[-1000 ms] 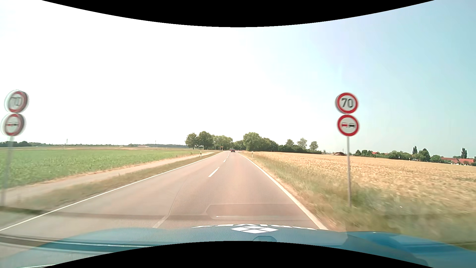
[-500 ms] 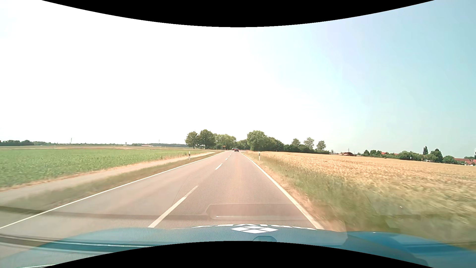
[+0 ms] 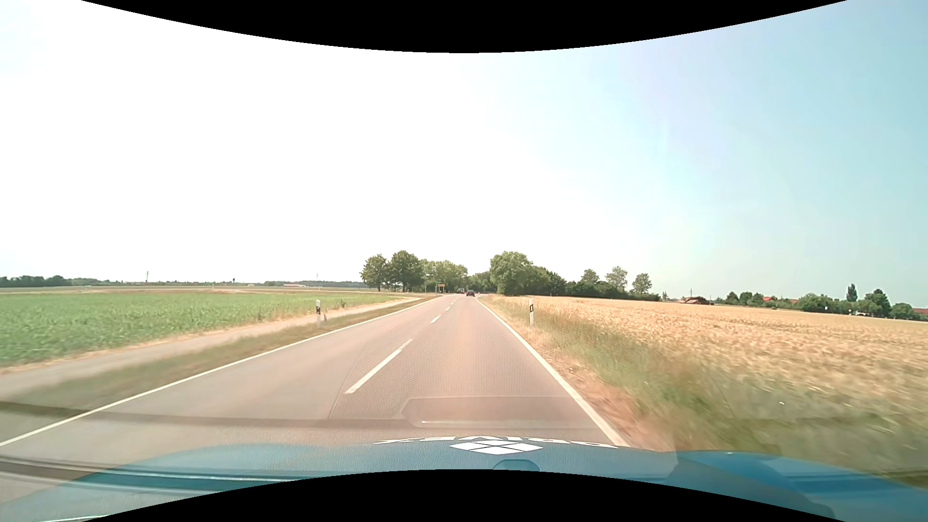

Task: Follow the waypoints while adhering to traffic rules and regulations

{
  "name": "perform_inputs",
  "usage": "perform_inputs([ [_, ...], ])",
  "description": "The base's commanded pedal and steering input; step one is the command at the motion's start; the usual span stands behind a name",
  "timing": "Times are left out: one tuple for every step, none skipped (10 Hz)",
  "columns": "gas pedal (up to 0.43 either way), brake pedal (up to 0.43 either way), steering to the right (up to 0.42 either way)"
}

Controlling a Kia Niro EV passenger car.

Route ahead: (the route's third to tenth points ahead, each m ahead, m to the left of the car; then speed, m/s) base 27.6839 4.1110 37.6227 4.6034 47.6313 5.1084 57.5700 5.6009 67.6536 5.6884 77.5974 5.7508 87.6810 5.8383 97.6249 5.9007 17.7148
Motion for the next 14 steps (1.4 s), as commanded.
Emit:
perform_inputs([
  [0.169,0.000,-0.010],
  [0.169,0.000,-0.010],
  [0.169,0.000,-0.010],
  [0.169,0.000,-0.009],
  [0.169,0.000,-0.008],
  [0.169,0.000,-0.008],
  [0.169,0.000,-0.007],
  [0.169,0.000,-0.007],
  [0.169,0.000,-0.006],
  [0.157,0.000,-0.006],
  [0.157,0.000,-0.006],
  [0.157,0.000,-0.005],
  [0.157,0.000,-0.003],
  [0.150,0.000,-0.003],
])
